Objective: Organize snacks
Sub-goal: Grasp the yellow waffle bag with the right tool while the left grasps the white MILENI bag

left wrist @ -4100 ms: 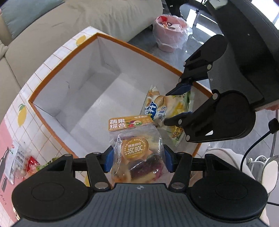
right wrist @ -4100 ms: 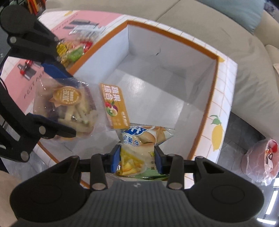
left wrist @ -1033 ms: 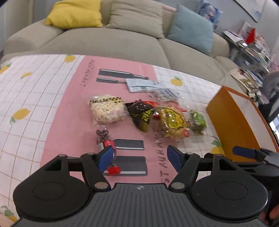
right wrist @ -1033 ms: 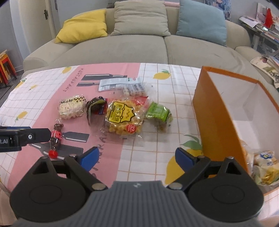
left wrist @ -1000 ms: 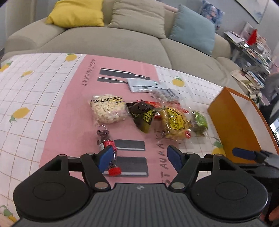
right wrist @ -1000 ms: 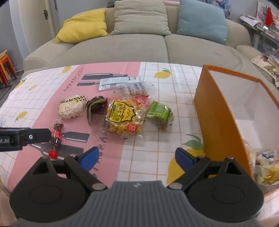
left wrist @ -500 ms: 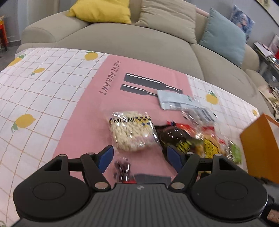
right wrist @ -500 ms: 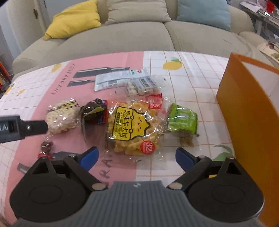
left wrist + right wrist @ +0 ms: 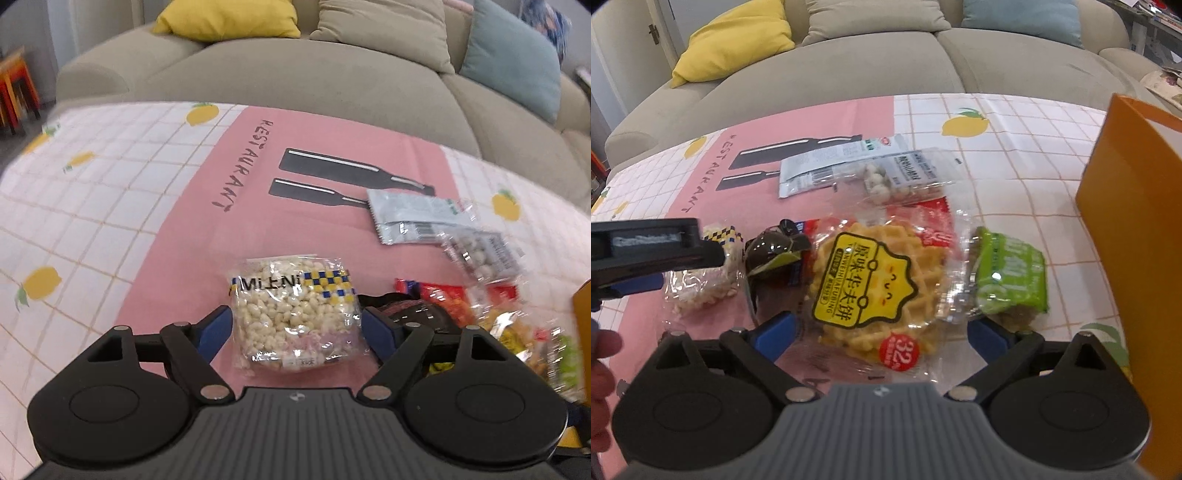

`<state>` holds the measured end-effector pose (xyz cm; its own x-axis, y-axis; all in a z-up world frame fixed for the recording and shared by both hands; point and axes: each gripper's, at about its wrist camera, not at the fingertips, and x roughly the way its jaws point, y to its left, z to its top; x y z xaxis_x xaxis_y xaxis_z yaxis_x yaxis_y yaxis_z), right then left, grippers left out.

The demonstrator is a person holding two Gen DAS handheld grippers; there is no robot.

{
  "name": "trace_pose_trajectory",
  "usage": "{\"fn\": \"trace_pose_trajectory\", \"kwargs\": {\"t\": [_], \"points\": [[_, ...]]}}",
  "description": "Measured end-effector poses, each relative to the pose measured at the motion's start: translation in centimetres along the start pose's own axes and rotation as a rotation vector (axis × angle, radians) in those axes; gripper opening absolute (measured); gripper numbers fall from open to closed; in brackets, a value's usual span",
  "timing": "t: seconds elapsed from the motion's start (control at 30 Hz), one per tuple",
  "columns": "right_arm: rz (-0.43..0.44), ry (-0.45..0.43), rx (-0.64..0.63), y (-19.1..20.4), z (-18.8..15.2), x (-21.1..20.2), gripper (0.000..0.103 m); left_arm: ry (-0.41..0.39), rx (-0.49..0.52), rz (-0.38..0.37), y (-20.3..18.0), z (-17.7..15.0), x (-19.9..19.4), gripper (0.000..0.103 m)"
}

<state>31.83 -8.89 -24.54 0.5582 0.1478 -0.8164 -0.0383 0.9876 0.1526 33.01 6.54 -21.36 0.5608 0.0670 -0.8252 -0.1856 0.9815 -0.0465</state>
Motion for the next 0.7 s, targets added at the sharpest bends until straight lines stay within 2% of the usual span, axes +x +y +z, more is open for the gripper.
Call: {"fn": "trace_pose_trajectory", "kwargs": {"t": [0.17,0.2,0.37,0.47,0.53,0.7], "points": [[0.010,-0.003,0.003,0.2,0.0,0.5,0.094,0.015,-0.003,0.021,0.0,0.2,0.9,0.103],[0.018,0.000,0.001,0.2,0.1,0.6,0.090,0.026,-0.019,0.006,0.2,0.3,1.1,0.103],[0.018,0.011,-0.032,0.1,-0.2,0.1,0.082,0.066,-0.102,-0.065,1.3,0.4,1.9,0.103],[0.011,0.020,-0.055,-0.2,-0.6,-0.2,0.078,0.073,-0.089,-0.095,1.4,0.4,1.8,0.097],[0.010,0.027,-0.069,-0.4,-1.0,-0.5,0.076,0.070,-0.073,-0.095,1.2,0.4,1.5,0.089],[0.017,0.047,-0.092,-1.0,-2.0,-1.6,0.071,0.074,-0.020,-0.092,0.6,0.2,0.7,0.085]]}}
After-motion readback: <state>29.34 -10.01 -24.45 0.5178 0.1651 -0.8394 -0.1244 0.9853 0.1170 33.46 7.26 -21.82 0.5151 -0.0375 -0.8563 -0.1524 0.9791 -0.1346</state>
